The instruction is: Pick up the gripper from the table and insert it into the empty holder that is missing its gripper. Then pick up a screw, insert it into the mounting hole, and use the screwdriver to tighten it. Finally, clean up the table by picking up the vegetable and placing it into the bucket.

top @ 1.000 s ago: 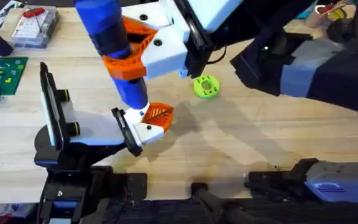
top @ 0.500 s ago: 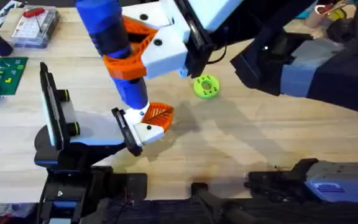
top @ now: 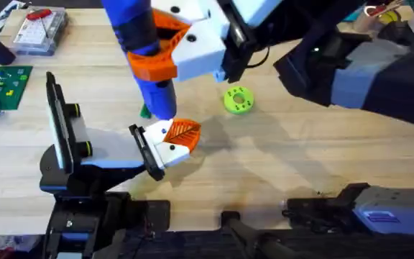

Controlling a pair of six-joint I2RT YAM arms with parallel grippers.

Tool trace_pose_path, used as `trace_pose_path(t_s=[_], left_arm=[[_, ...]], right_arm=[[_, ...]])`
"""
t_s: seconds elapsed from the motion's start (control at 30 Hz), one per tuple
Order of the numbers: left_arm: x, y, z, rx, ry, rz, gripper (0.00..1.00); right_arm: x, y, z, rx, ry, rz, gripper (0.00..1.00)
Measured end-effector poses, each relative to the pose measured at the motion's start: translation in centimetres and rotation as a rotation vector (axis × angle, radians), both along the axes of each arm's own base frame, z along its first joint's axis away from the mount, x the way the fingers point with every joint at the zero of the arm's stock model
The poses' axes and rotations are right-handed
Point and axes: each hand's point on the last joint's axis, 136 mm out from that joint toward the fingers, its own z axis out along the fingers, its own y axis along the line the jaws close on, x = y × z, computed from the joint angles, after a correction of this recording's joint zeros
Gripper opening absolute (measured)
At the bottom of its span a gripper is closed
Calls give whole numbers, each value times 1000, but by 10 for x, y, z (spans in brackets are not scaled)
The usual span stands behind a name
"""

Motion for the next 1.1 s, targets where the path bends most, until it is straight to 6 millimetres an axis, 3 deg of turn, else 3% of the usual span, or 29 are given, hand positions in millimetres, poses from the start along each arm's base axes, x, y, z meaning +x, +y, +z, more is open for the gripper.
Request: trace_pose_path(t_s=[0.27,0.7,1.1], left_arm=[[0,0,0,0,0,0,12],[0,0,0,0,0,0,12],[0,0,0,0,0,0,12]], right_arm=[[-8,-7,12,4,-6,3,24],[-13,-8,12,20,-48,19,24],[-26,-5,-7,32,-53,37,24]])
